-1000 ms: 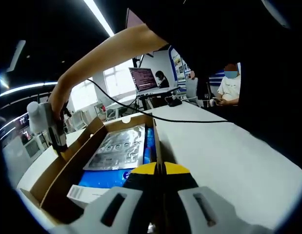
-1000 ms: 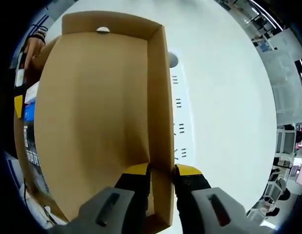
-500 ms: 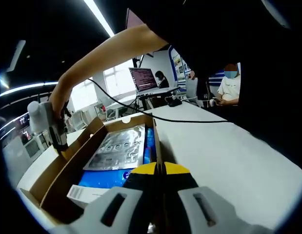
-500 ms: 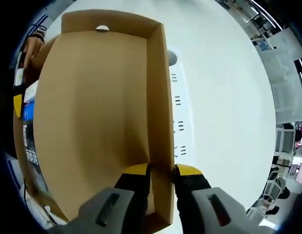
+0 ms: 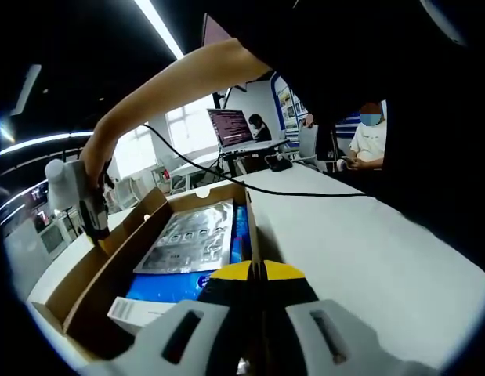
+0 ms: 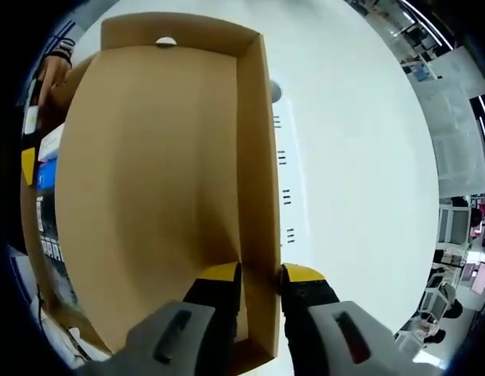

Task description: Operate the shoe box by opening the lid, removing the specified soft item, and placing it in the target area until the item is outside and the box remains undamaged.

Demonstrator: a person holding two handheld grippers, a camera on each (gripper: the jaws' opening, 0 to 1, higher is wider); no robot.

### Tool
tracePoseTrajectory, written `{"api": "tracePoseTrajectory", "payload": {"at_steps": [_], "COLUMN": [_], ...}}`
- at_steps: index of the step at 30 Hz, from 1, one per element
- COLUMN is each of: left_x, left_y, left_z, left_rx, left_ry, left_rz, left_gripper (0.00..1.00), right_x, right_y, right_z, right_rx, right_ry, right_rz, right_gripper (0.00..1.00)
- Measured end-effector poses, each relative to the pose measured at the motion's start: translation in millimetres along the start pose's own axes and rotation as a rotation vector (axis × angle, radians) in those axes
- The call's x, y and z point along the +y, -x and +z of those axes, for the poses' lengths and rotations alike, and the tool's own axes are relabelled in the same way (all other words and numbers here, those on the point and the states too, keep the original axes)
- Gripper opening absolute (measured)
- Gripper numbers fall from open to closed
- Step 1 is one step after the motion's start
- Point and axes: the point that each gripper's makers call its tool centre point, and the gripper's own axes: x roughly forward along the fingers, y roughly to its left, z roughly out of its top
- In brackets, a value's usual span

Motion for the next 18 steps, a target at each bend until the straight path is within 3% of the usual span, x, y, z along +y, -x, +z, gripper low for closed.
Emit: {"api": "tracePoseTrajectory", "payload": {"at_steps": [18], "left_x": [-0.5], "left_y": [-1], "left_z": [0.3], "left_rx": [0.001], "left_ry": [0.001], "left_rz": [0.0], "left_gripper": [0.03], "right_x": [-2], "right_y": [11], "right_z": [1.0], "right_rx": [0.0], "right_ry": [0.009], "right_rz": [-0.035], "right_gripper": [0.22]}}
